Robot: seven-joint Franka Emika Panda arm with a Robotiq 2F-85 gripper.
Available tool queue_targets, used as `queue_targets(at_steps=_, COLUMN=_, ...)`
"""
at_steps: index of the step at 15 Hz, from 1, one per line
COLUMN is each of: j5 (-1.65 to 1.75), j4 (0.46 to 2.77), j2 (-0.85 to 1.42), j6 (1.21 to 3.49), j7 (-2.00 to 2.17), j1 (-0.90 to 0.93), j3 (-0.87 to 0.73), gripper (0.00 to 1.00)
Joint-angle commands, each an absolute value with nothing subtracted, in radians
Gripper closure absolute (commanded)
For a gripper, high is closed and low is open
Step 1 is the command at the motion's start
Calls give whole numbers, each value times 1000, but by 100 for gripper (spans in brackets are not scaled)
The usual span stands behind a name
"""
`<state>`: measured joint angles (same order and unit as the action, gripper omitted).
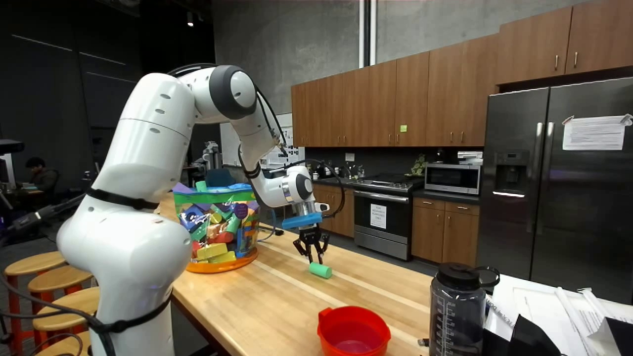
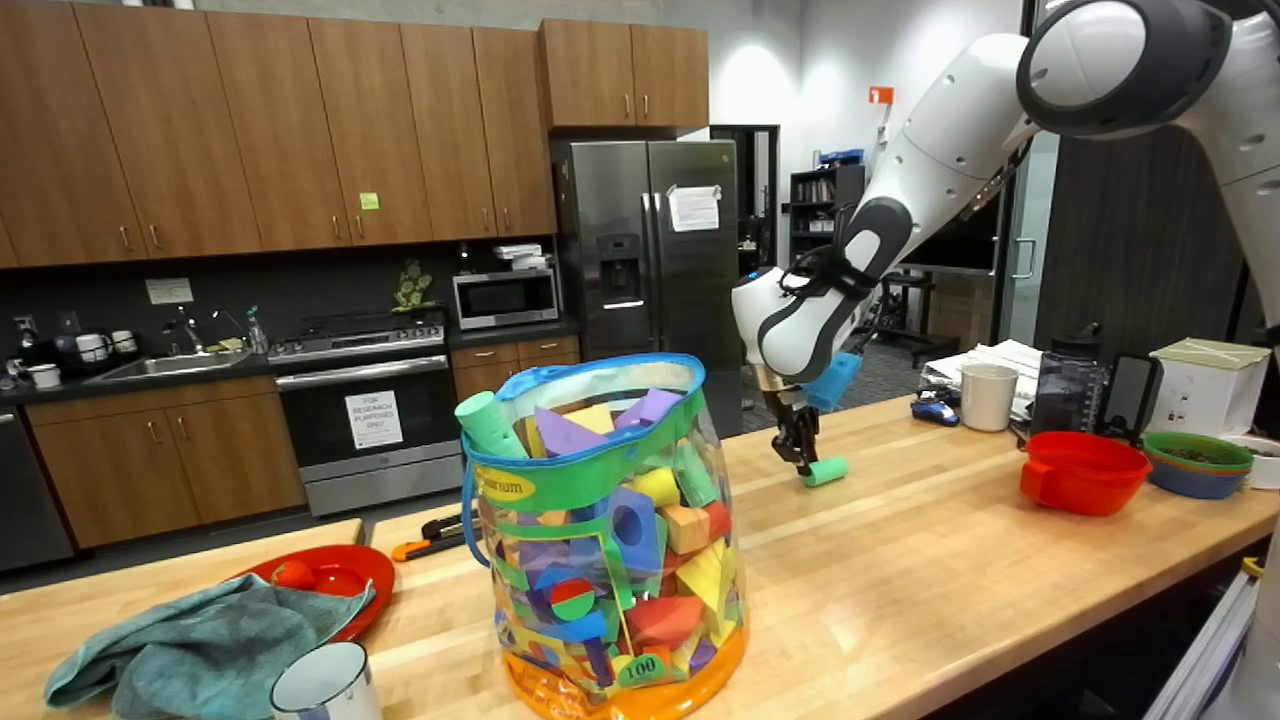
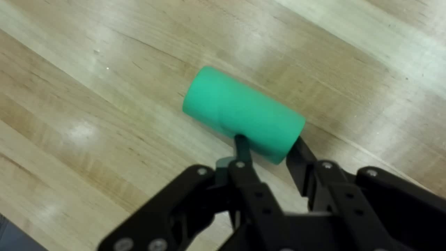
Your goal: Put the purple and green block inside the clear bag
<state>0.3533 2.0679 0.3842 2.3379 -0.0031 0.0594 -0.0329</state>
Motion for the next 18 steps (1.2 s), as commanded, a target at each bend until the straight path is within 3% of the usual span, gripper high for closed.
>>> queue_targets(at_steps=1, j5=349, j4=2097, j2=364, j6=2369, j7=9, j1=55, j3=-37, gripper=96)
queue_targets(at_steps=15, j5=332, j4=2201, j2=370, j6=2860, j7=-66, j1=25, j3=-34, gripper=100)
queue_targets(at_steps=16, j5=302, j4=2246, j2=220, j6=2774, j7=-84, j1=43, j3=5, gripper=100)
queue_targets(at_steps=18, j5=270, j4=2252, j2=185, j6=2802, j7=-112, j1=38, j3=33, gripper=100)
